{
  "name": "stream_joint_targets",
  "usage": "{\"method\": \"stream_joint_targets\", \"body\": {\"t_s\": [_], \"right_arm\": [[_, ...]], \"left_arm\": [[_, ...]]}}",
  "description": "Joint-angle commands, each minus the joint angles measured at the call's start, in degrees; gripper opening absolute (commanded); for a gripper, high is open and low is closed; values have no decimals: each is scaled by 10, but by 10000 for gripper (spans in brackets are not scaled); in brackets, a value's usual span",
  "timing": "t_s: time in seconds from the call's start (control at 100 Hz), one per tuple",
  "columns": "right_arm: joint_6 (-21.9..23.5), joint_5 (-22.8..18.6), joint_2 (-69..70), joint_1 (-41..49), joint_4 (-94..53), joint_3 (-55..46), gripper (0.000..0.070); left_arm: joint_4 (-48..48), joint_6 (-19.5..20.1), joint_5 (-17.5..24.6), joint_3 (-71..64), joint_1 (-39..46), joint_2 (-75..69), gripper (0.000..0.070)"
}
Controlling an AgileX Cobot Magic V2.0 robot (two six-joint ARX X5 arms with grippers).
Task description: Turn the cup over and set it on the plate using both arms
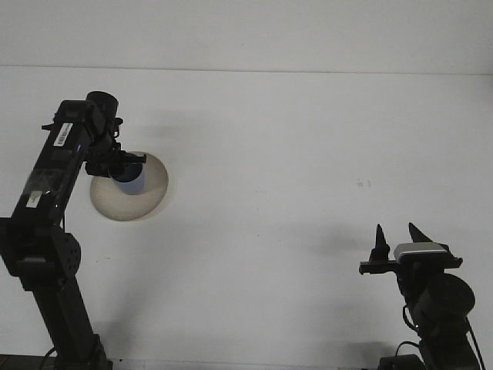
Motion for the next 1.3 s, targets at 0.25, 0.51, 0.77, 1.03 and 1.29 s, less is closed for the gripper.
{"method": "stream_joint_targets", "body": {"t_s": [0.25, 0.51, 0.77, 1.03, 1.29], "right_arm": [[1, 2, 0, 1, 5, 3, 434], [1, 2, 0, 1, 5, 3, 434], [1, 2, 0, 1, 5, 3, 434], [1, 2, 0, 1, 5, 3, 434], [1, 2, 0, 1, 5, 3, 434]], "left_arm": [[5, 1, 3, 12, 8, 9, 20], [7, 1, 3, 12, 9, 11, 108], [13, 2, 6, 12, 10, 12, 221], [21, 6, 5, 12, 14, -2, 436], [25, 0, 5, 12, 15, -75, 436]]}}
